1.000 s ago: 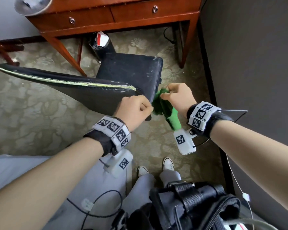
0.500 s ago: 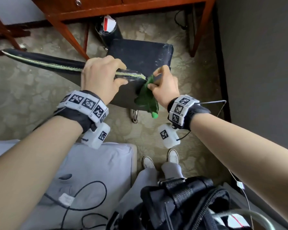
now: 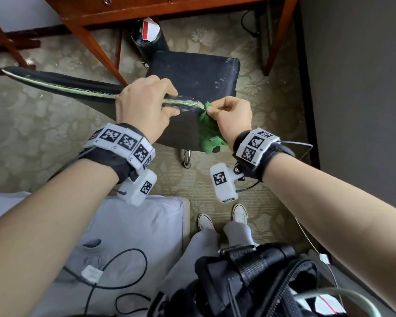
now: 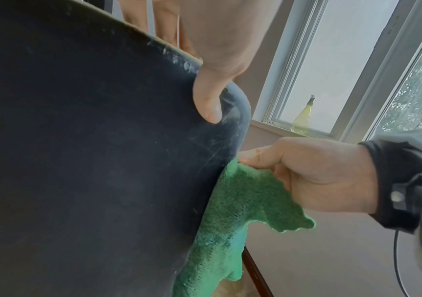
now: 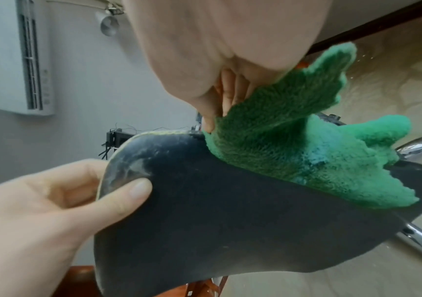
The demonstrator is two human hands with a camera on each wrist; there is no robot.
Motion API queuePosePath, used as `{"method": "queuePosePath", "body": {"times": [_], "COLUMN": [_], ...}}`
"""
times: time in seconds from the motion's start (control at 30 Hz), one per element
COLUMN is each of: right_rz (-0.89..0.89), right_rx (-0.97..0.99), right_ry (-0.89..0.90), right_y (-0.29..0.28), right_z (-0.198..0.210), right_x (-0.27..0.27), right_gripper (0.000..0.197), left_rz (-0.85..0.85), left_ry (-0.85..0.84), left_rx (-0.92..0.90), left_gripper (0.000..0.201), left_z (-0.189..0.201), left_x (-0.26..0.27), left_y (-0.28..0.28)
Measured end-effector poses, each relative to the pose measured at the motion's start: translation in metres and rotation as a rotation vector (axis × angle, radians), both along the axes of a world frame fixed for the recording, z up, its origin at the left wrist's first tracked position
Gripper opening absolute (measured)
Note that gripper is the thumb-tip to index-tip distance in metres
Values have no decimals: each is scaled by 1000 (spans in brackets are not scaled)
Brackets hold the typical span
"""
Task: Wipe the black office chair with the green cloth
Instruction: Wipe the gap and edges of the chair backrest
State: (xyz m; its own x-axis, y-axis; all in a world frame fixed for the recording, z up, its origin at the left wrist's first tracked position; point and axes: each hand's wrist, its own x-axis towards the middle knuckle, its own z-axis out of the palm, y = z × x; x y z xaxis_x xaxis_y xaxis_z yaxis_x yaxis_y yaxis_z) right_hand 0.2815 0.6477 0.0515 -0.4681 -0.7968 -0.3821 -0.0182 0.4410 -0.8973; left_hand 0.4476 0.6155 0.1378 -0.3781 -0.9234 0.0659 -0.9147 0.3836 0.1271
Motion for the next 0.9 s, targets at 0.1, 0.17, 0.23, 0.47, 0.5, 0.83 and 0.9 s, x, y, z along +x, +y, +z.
{"method": "queuePosePath", "body": {"times": [0.1,0.17,0.23,0.47,0.5,0.83,0.9], "right_rz": [-11,8,41,44,52,87,91], "right_rx": [-31,-57,-64,-105,-118,-187,-165], "right_ry": [18,33,74,116,116,169,207], "right_y": [4,6,7,8,9,11,9], "right_z": [6,10,12,21,21,35,36], "right_x": [6,7,4,7,6,-1,-7], "right_gripper": [14,14,15,15,15,16,17], "left_rz": [24,30,29,51,51,66,64], "left_ry": [-8,-26,-37,-69,-73,-55,-50], "left_rx": [10,17,24,24,24,35,37], "left_gripper": [26,25,24,25,25,22,24], "left_z": [0,0,0,2,2,1,1], "left_x": [-1,-1,-2,-5,-5,-15,-19], "left_y": [-1,-1,0,0,0,1,1]}}
